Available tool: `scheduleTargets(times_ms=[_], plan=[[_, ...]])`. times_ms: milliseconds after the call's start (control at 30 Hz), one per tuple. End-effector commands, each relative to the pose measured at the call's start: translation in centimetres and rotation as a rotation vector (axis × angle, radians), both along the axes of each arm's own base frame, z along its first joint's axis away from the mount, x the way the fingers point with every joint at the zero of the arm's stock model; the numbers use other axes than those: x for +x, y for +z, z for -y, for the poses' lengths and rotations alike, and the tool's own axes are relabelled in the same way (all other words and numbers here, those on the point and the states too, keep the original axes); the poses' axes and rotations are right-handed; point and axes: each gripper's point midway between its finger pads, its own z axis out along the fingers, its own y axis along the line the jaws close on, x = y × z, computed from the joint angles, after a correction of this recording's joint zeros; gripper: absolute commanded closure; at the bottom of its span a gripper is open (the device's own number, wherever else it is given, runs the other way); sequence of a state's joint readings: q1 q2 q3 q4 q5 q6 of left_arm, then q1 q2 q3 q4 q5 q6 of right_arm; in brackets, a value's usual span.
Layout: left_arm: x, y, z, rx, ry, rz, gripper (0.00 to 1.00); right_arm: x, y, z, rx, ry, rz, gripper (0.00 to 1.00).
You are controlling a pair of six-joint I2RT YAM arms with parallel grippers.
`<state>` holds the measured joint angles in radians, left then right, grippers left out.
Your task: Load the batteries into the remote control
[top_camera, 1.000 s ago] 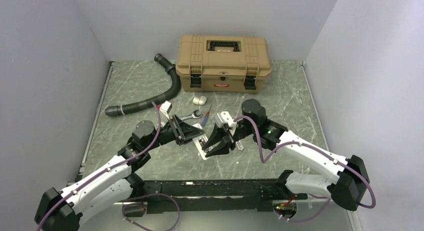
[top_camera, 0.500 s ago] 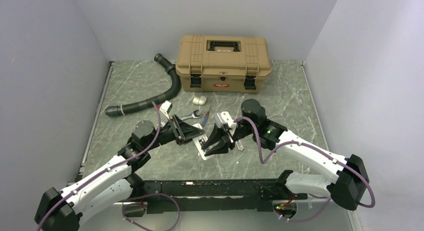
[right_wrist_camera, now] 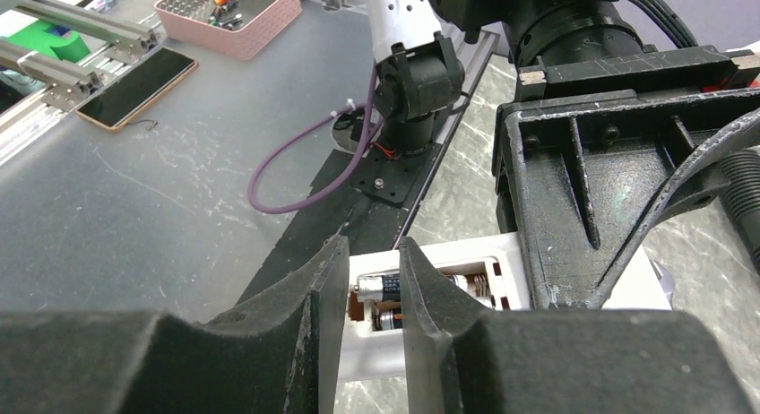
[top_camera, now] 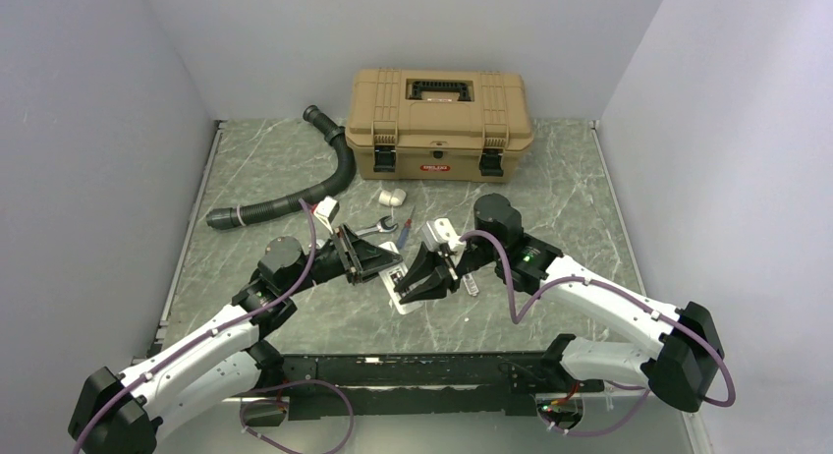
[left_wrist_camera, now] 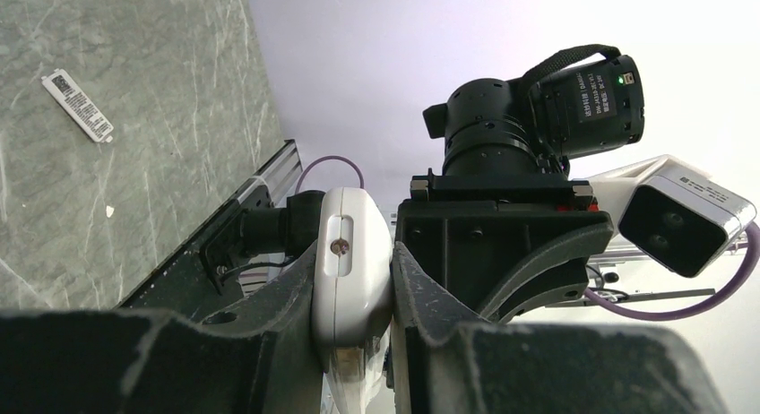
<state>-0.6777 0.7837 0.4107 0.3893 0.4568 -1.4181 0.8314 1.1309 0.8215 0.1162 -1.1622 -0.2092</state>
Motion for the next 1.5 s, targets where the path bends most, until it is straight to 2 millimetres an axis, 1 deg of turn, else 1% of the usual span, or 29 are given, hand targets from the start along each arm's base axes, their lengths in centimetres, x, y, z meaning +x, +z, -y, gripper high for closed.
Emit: scheduleTargets(times_ms=[0,567,1200,1467], plan=[[-0.9,4.4,0.0,-0.123,-0.040,0.103,1.00,-0.2,-0.3,0.1,0.017,0.021,0.026,0.71],[-1.6,6.2,0.0,-0.178,-0.082,0.142,1.00,0.3,-0.4,-0.5,0.019,0.026,0.052,0.75],[-2.4,7.5,0.0,-0.212,-0.117,0.168,1.00,1.4,-0.7,-0.9,0.014,0.009,0.076,0.77],[-2.6,7.9,-0.1,-0.213,-0.116,0.181,1.00,1.9,-0.9,-1.2,-0.007,0.004,0.056,0.87]])
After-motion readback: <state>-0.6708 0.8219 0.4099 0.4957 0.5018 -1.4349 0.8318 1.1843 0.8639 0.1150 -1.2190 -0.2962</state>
